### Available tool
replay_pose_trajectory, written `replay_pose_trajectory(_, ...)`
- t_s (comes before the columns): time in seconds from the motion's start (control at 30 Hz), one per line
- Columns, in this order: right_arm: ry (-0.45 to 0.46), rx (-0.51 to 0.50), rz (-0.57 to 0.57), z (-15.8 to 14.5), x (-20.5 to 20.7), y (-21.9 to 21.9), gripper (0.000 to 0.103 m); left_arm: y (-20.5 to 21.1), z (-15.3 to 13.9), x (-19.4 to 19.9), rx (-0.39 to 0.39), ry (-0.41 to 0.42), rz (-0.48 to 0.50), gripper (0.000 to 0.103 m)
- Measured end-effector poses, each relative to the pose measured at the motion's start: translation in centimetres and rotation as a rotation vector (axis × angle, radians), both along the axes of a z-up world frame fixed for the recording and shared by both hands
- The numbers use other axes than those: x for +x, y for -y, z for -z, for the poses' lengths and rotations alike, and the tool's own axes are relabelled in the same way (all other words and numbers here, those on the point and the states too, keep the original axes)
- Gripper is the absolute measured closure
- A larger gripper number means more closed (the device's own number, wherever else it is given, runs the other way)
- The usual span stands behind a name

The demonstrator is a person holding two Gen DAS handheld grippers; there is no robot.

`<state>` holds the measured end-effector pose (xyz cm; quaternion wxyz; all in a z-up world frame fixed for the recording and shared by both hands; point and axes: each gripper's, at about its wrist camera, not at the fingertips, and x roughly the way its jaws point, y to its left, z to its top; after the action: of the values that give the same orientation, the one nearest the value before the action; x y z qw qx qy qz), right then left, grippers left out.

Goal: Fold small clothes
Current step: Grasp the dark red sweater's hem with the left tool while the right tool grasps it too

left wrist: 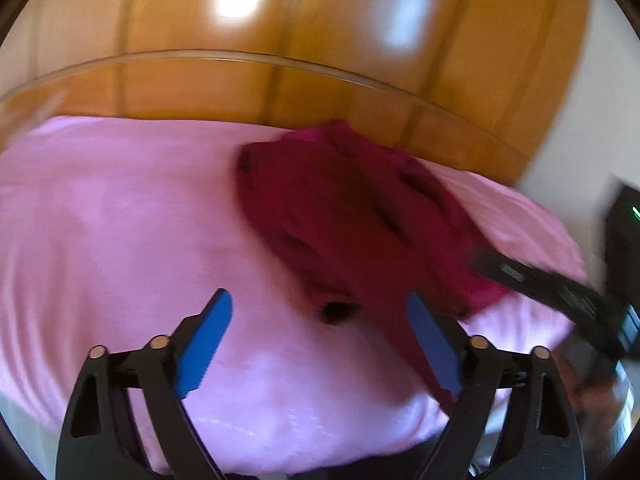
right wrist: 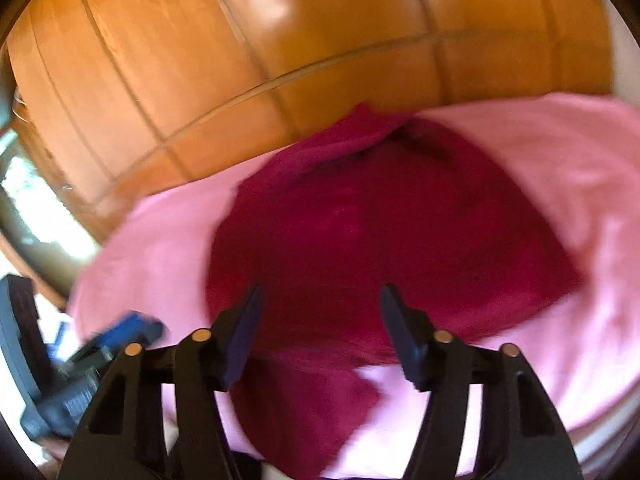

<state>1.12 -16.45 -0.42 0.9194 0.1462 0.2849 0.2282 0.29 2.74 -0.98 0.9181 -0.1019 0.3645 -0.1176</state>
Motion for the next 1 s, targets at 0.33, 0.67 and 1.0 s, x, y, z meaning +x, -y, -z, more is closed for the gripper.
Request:
replay_pose_trajectory(0.33, -0.112, -0.022, -0.174, -0.2, 7.5, -4.1, 0.088, 6.0, 2.4, 1.4, 0.072, -0.065, 0.265, 0.034)
replay_pose_trajectory(0.67, 0.105, -0.180, 0.058, -3.1, 5.3, 1.9, 0.097, 3.4, 2.8, 2.6, -0.073, -0.112, 0.218, 0.096)
replay_pose_trajectory(1.0, 0.103, -0.329, 0.498, -4.3, 10.3, 15.0, 0.097, -11.3, -4.8, 5.1, -0.101, 0.076, -0.134, 0.096)
